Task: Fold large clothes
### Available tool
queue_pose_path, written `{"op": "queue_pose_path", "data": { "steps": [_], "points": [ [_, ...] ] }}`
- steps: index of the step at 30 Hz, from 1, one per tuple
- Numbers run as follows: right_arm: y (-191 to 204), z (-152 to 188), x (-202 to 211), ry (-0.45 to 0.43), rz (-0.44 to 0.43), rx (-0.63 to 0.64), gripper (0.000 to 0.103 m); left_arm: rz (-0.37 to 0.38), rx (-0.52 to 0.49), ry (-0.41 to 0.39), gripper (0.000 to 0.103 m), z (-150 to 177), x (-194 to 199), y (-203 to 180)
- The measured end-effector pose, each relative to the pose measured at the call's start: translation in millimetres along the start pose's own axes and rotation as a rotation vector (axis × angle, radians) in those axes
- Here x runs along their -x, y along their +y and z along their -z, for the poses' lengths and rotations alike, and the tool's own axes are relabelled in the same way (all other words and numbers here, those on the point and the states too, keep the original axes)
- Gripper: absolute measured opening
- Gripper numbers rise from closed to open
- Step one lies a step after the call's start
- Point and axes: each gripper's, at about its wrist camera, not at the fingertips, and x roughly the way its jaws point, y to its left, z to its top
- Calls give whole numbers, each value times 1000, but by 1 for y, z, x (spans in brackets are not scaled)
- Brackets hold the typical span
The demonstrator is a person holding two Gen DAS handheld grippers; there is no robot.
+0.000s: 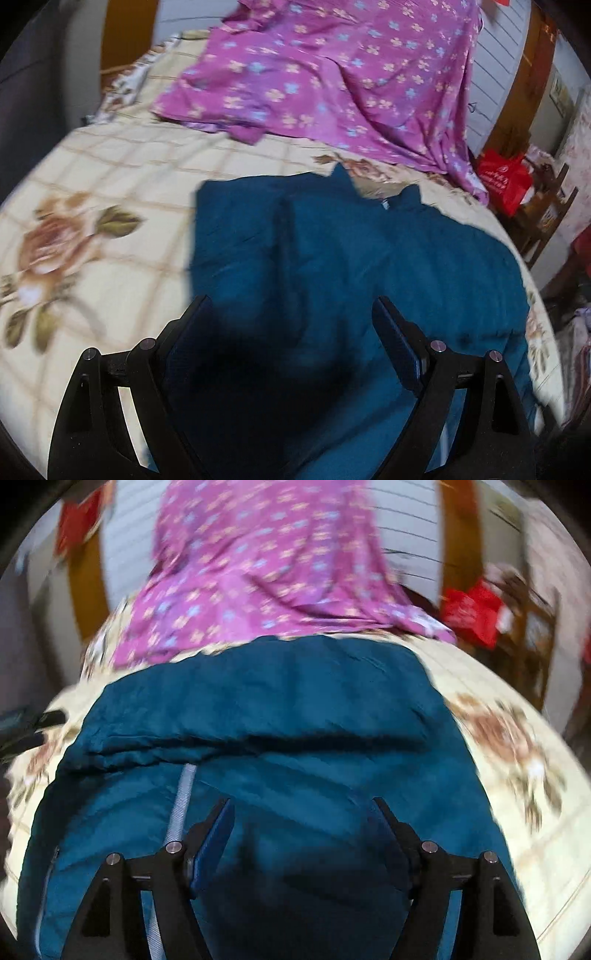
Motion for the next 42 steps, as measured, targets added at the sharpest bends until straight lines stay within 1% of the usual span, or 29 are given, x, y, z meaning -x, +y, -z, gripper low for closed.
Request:
{"op": "queue_pose_path", "data": {
  "steps": [1, 2, 3, 4, 6, 8, 9, 10, 11, 12, 13, 14, 15, 16, 17, 18, 20, 21, 23, 25, 27, 29, 32, 34, 37, 39, 40, 41, 42],
  "points": [
    [-9, 5, -3, 45, 17, -33, 72, 15, -10, 11, 88, -6, -11, -6],
    [-20, 6, -13, 125, 14, -93, 72, 18, -23, 26, 88, -12, -22, -10],
    [-27, 7, -15, 133, -49, -122, 72, -3, -25, 46, 88, -16, -37, -12],
    [-28, 6, -15, 122, -73, -120, 72, -30, -15, 69, 88, -18, -49, -12],
    [-25, 4, -13, 105, -62, -74, 72, -41, 39, 126, 88, -17, -73, -3],
    [-21, 4, -12, 98, -75, -45, 72, -12, 85, 116, 88, -16, -77, 2],
    [-19, 4, -13, 98, -85, -36, 72, 19, 113, 103, 88, -15, -75, 3],
    [-18, 4, -15, 101, -88, -32, 72, 76, 141, 97, 87, -14, -72, 3],
    [-18, 5, -19, 110, -93, -27, 72, 115, 155, 91, 76, -11, -69, 3],
    [-16, 7, -20, 117, -95, -24, 72, 188, 174, 95, 69, -9, -65, 0],
    [-16, 6, -24, 128, -95, -22, 72, 197, 174, 92, 58, -9, -62, -4],
    [-14, 8, -24, 132, -92, -22, 72, 205, 169, 80, 39, -8, -57, -6],
    [-10, 13, -23, 132, -90, -22, 72, 226, 151, 62, 30, -8, -49, -10],
    [-10, 13, -24, 132, -88, -24, 72, 226, 144, 50, 17, -9, -45, -12],
    [-10, 13, -24, 135, -87, -24, 74, 236, 141, 24, 11, -9, -36, -12],
    [-11, 14, -25, 138, -85, -26, 76, 241, 140, 3, 8, -11, -30, -11],
    [-9, 15, -26, 144, -78, -23, 84, 222, 127, -46, 6, -14, -15, -7],
    [-7, 16, -28, 152, -76, -10, 86, 208, 119, -65, 6, -17, -6, -4],
    [0, 18, -31, 169, -72, 24, 97, 195, 103, -79, 6, -20, 3, 4],
    [8, 20, -35, 188, -61, 71, 103, 175, 92, -89, 6, -21, 9, 12],
    [14, 22, -37, 198, -37, 104, 103, 167, 87, -102, 5, -23, 18, 22],
    [13, 23, -37, 200, -40, 101, 103, 121, 87, -124, 3, -23, 26, 33],
    [11, 24, -37, 201, -45, 95, 103, 82, 138, -140, 3, -23, 31, 60],
    [10, 24, -37, 203, -46, 95, 103, 56, 162, -129, 3, -19, 28, 72],
    [11, 25, -38, 206, -47, 94, 103, 129, 180, -82, 4, -13, 21, 71],
    [12, 24, -38, 207, -46, 95, 103, 150, 168, -39, 14, -9, 12, 58],
    [12, 24, -38, 207, -45, 96, 103, 131, 155, -25, 32, -8, 7, 52],
    [12, 24, -38, 206, -45, 96, 103, 107, 147, -23, 59, -6, 2, 45],
    [11, 24, -38, 206, -44, 97, 103, 107, 146, -30, 68, -4, -3, 41]
  ]
}}
